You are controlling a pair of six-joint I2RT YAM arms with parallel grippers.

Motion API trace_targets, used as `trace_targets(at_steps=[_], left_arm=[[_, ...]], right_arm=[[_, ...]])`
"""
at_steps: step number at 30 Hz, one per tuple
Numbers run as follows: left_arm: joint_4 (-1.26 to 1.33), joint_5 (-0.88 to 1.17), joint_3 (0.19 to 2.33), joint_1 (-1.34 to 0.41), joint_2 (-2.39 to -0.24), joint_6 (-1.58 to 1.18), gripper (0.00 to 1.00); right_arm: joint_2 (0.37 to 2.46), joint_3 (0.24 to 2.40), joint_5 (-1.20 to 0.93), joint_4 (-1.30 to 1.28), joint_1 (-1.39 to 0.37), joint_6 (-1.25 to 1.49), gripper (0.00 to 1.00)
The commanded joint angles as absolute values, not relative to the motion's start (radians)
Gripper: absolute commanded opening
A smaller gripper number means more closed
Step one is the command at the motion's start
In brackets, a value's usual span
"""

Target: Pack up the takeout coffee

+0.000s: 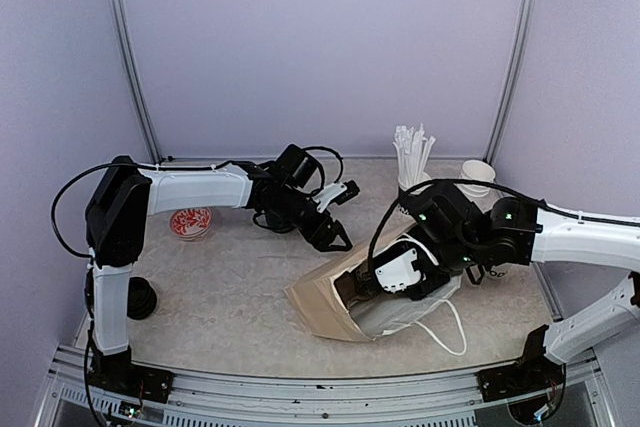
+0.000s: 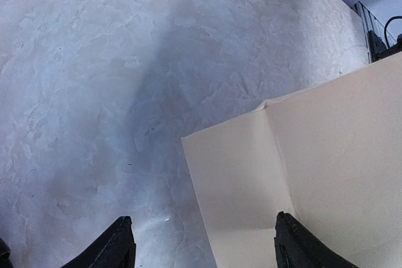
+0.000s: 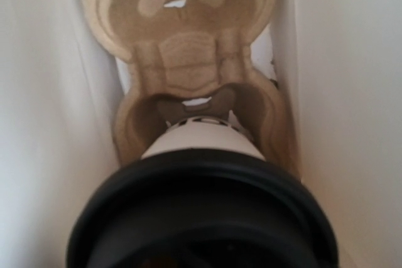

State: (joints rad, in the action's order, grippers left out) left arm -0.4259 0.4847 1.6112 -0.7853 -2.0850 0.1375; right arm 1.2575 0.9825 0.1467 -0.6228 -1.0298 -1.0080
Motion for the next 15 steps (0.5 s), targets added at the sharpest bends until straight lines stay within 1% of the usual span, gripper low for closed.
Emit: trace_targets(at_steps=[1,4,15], left_arm=[[-0.404,0.517,1.616,-0.779,-2.102,0.137,0.75],[-0.412,0.540,1.625,-0.779,-2.113,0.136,0.74],[-0.410,0.586,1.625,-0.778,-2.131,0.130,0.73]], right_arm=[[1.244,0.973,0.151,-0.609,-1.022,-1.007,0.41],[1.251,0.971,0.176,-0.570,-1.020,-1.002,0.41],[1.262,0.967,0.147,-0.541,-1.019,-1.025,0.42]])
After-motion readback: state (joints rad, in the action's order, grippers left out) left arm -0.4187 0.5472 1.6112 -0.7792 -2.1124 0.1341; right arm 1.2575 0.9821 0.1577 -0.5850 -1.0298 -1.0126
